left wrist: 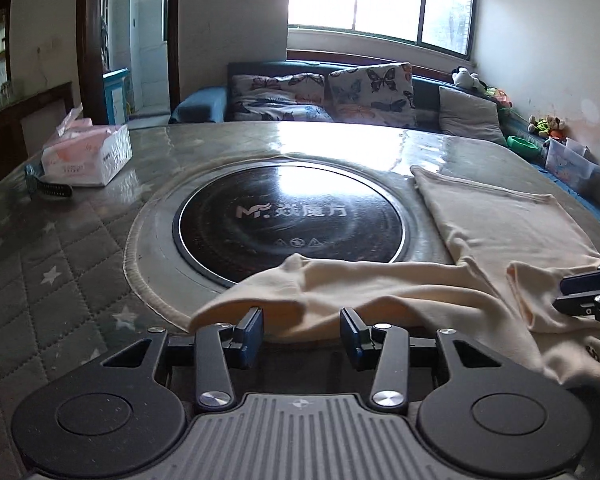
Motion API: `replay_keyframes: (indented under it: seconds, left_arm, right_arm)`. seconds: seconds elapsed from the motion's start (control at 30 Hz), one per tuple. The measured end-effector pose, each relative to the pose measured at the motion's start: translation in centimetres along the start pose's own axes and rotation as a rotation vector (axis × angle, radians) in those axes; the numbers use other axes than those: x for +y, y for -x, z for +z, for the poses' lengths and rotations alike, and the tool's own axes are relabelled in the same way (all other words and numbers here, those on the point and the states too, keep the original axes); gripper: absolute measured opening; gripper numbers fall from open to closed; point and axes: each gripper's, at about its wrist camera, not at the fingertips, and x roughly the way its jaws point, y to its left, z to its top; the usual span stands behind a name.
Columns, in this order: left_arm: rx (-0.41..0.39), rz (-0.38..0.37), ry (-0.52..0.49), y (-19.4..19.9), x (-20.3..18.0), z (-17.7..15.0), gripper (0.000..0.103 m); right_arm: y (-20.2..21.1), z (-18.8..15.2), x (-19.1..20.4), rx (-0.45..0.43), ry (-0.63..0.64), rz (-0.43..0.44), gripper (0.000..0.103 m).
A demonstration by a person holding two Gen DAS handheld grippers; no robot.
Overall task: Fold clothes
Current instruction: 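Move the left gripper to the other sleeve of the sweatshirt, then grasp the other sleeve with the left gripper and lift it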
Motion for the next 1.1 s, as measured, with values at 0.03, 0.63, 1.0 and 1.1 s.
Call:
replay_keyframes:
  seconds: [0.03,0.63,1.0,1.1]
  left_arm:
    - [0.005,0.011,0.007,-0.1,0.6,0.1,0.045]
    - [-0.008,0.171,0.221,-0.9,6.3,1.1,0.049]
    - [0.002,0.135,0.184,-2.4,5.0,1.1,0.011]
    - [-0.017,0.136,0.172,-2.6,4.9,1.7,0.009]
  right_arm:
    - [-0.1,0.0,0.0,0.000,-0.001,-0.001,0.033]
    - [0.2,1.0,0.3,-0.014,0.006,0.007,0.037]
    - [0.0,2.7,6.9,-0.023,0.211,0.167,0.035]
    - [-0.7,2.7,8.7,-0.007,0.255,0.205,0.034]
